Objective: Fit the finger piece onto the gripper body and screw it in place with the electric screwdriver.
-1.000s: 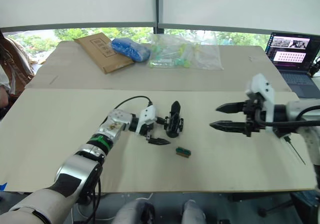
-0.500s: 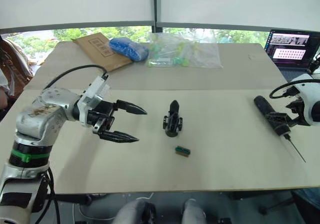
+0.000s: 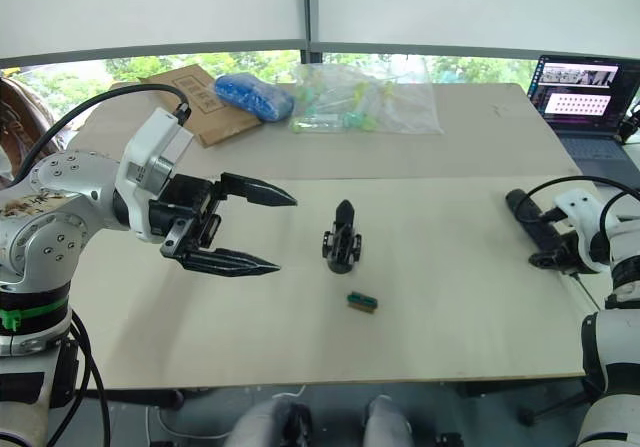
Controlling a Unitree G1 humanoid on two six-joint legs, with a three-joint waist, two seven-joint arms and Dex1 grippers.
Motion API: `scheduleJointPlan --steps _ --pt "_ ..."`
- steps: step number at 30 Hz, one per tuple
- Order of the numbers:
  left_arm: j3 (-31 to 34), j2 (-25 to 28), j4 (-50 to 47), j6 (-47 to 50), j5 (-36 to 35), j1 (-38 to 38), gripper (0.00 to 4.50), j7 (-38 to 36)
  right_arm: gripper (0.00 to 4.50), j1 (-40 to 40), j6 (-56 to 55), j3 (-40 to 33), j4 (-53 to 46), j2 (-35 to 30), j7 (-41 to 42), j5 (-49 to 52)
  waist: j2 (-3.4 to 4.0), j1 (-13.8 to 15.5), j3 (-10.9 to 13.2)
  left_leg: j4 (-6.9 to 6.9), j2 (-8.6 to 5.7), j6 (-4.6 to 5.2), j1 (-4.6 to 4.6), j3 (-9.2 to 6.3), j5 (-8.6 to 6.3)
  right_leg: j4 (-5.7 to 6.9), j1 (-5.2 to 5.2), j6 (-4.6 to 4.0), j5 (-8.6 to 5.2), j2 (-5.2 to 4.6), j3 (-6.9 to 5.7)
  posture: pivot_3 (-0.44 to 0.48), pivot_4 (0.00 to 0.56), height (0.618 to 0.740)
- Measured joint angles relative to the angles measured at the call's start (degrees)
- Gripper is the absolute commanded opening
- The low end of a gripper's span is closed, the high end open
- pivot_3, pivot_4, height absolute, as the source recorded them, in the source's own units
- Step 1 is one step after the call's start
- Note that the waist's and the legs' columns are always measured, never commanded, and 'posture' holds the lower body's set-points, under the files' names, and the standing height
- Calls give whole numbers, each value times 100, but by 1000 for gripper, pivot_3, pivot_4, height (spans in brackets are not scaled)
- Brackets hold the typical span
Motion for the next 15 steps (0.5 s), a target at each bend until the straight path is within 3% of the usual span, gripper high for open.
scheduleJointPlan --steps 2,6,9,12,15 --pt "-4 33 0 -16 -11 -8 4500 27 1970 1 -269 13 2 -50 149 -81 1 -10 1 -1 1 -2 2 1 1 0 0 0 0 3 2 0 150 732" --pt "-40 69 3 -66 -14 -9 4500 40 1911 35 -696 69 -300 -344 1655 -78 28 -16 17 -3 1 -3 4 3 2 -1 -2 0 0 7 7 0 150 732" --pt "-115 81 -2 -249 44 13 4500 28 1911 511 -682 72 -1552 -714 3320 400 49 -3 30 -2 6 -3 4 5 2 1 -4 -1 0 12 9 0 150 732" --pt "-169 149 -6 -277 72 104 4500 -1 1911 1421 -634 106 -2911 -1192 3613 900 52 62 32 1 8 -3 2 4 2 1 -2 -2 0 11 5 0 150 732" --pt "-193 158 -10 -293 64 107 4500 -40 1911 2079 -638 92 -3576 -1254 3535 883 49 76 32 12 7 -3 2 5 2 4 1 -3 3 8 11 0 150 732"
